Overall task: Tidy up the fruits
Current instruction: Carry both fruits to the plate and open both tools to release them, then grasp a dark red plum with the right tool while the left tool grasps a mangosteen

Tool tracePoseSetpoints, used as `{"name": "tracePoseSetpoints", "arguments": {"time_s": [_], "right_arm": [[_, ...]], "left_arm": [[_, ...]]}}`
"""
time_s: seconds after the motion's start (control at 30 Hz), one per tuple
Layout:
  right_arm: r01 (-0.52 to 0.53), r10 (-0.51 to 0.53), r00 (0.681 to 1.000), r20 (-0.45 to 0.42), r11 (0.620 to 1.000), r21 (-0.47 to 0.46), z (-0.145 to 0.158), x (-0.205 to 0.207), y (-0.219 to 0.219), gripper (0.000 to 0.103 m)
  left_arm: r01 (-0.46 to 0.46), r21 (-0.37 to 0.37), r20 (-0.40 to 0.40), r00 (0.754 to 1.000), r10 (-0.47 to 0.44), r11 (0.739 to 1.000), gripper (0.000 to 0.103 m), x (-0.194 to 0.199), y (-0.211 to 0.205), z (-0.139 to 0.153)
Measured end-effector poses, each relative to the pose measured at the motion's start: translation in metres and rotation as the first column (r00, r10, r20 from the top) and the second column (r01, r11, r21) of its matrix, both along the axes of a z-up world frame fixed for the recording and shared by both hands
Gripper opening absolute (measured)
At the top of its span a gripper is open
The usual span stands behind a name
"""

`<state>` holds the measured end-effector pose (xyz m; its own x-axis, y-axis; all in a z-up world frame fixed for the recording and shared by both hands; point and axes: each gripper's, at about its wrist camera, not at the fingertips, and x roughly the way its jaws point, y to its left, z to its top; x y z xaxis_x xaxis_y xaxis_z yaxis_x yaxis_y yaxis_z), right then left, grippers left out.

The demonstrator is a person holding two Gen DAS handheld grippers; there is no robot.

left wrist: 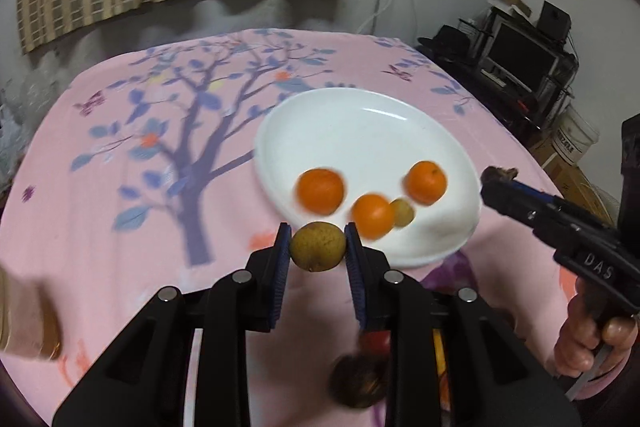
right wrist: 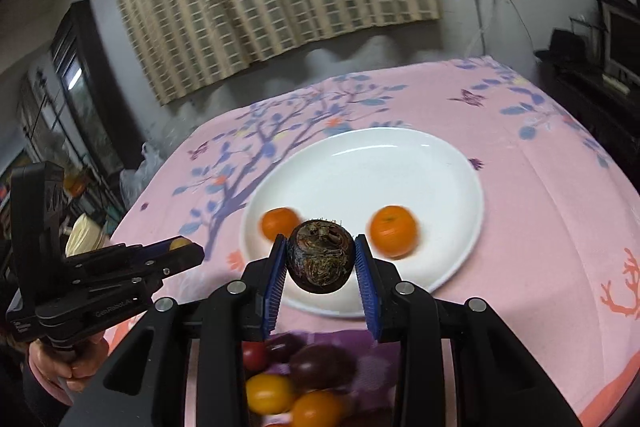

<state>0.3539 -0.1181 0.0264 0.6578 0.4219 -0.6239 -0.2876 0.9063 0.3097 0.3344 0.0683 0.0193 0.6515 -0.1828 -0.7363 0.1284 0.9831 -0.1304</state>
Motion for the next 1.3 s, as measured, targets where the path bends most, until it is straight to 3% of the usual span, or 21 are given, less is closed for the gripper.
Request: {"name": "tracePoseSetpoints", "arguments": {"time_s": [0.2, 0.5, 0.53, 0.6, 0.63, 0.7, 0.73, 0.87, 1.03, 1.17, 1.3], "right_arm": [[0.011, -0.012, 1.000, -0.007, 0.997, -0.083, -0.017, 0.030, -0.013, 0.034], [-0.017, 0.011, 0.999, -0.048, 0.991, -0.134, -0.029, 0.034, -0.007, 0.035], [-0.019, 0.013, 0.999, -0.045, 0.991, -0.136, -0.028, 0.033, -0.007, 0.036], [-0.019, 0.017, 1.000, -0.020, 0.990, -0.142, -0.023, 0.029, -0.007, 0.047], [-0.017, 0.016, 1.000, -0.007, 0.989, -0.146, -0.020, 0.027, -0.007, 0.051], [-0.019, 0.020, 1.000, 0.003, 0.990, -0.141, -0.014, 0.022, -0.009, 0.054], [-0.020, 0.021, 1.000, 0.002, 0.991, -0.130, -0.010, 0.020, -0.011, 0.054], [-0.067, 0.066, 0.998, -0.020, 0.995, -0.070, 0.003, 0.008, -0.015, 0.056], [-0.156, 0.150, 0.987, -0.057, 0.980, -0.122, 0.006, -0.015, -0.004, 0.057], [-0.193, 0.178, 0.980, -0.092, 0.961, -0.195, -0.005, -0.034, -0.001, 0.057], [-0.271, 0.242, 0.956, -0.164, 0.945, -0.185, -0.023, -0.049, -0.007, 0.057]], "left_arm": [[0.031, 0.084, -0.063, 0.998, -0.026, 0.996, 0.027, 0.067, -0.052, -0.016], [0.028, 0.147, -0.100, 0.995, -0.013, 0.989, 0.027, 0.090, -0.071, -0.041], [0.026, 0.154, -0.099, 0.995, -0.011, 0.988, 0.030, 0.088, -0.070, -0.040], [0.029, 0.151, -0.089, 0.996, -0.015, 0.988, 0.050, 0.080, -0.069, -0.033], [0.020, 0.151, -0.072, 0.997, -0.009, 0.988, 0.054, 0.073, -0.069, -0.028], [-0.008, 0.152, -0.031, 0.999, 0.013, 0.988, 0.080, 0.058, -0.064, -0.016], [-0.037, 0.146, 0.002, 0.999, 0.037, 0.989, 0.084, 0.045, -0.057, -0.008], [-0.109, 0.068, 0.047, 0.993, 0.106, 0.992, 0.090, -0.003, -0.024, 0.005], [-0.257, 0.027, 0.075, 0.964, 0.254, 0.966, 0.092, -0.059, 0.023, -0.012], [-0.323, 0.080, 0.063, 0.946, 0.318, 0.943, 0.092, -0.075, 0.043, -0.026], [-0.332, -0.015, 0.005, 0.943, 0.333, 0.943, 0.092, -0.077, 0.057, -0.026]]}}
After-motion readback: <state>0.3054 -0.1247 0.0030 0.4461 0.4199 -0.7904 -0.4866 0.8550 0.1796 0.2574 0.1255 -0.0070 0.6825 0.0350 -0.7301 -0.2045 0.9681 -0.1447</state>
